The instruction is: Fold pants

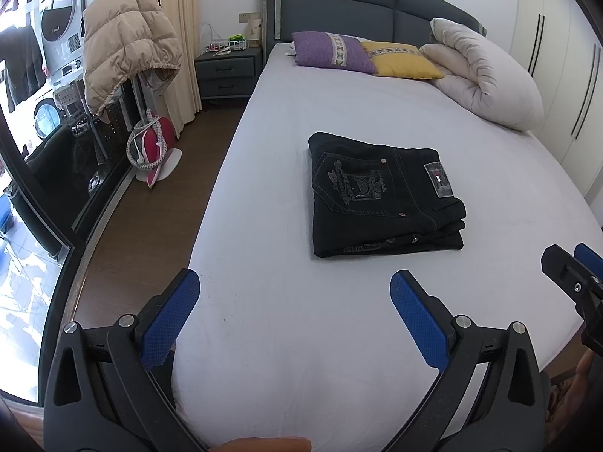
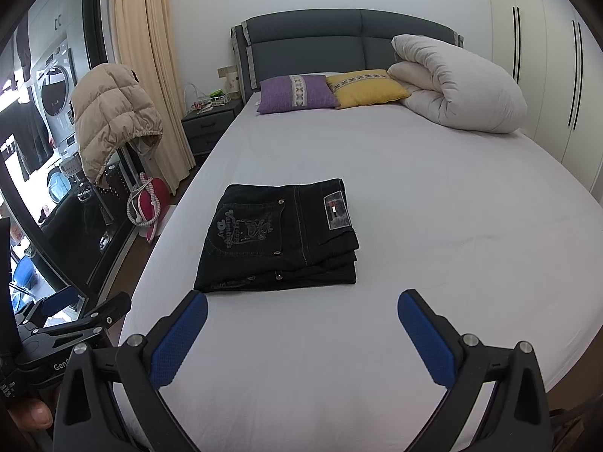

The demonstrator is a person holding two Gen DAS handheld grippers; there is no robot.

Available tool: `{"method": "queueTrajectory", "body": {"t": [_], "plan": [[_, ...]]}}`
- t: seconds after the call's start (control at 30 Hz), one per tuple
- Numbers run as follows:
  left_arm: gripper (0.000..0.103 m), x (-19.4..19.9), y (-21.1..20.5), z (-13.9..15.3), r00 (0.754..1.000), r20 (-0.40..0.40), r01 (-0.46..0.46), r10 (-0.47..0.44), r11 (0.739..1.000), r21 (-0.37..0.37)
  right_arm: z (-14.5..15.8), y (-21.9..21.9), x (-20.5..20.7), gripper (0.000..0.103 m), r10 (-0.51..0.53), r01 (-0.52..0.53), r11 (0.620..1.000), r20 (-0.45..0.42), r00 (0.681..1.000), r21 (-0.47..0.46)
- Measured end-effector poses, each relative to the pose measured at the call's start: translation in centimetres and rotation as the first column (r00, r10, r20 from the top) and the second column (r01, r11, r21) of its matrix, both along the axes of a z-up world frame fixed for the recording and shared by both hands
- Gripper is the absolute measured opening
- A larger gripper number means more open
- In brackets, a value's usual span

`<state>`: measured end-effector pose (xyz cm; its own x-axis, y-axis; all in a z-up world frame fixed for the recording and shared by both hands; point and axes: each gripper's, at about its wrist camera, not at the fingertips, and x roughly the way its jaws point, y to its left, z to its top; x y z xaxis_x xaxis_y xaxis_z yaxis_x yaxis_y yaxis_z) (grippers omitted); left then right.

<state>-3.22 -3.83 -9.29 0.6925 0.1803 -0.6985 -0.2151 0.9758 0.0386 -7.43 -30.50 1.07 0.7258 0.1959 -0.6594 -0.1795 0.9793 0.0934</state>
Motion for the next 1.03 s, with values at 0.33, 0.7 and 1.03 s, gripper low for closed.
{"method": "queueTrajectory", "body": {"t": [0.33,0.7,1.03], "plan": [[0.103,0.17,0.03,-0.12,1.0,-0.005,0.005,-0.005,1.0,-0.006,0.09,-0.06,0.11,0.103,0.0,0.0,1.0,-0.003,1.0,0.001],[0.103,0.33,0.1,-0.25,1.0,-0.01,0.013,-0.013,1.0,-0.007,0.02,-0.06,0.16,0.103,0.001,-0.001,1.0,-0.004,1.0,0.001],[0.103,0.52,0.31,-0.09,1.0,-0.005,0.022,-0.022,1.0,-0.005,-0.41,0.14,-0.31,0.103,0.003,-0.003,1.0,-0.009,1.0,0.002]]}}
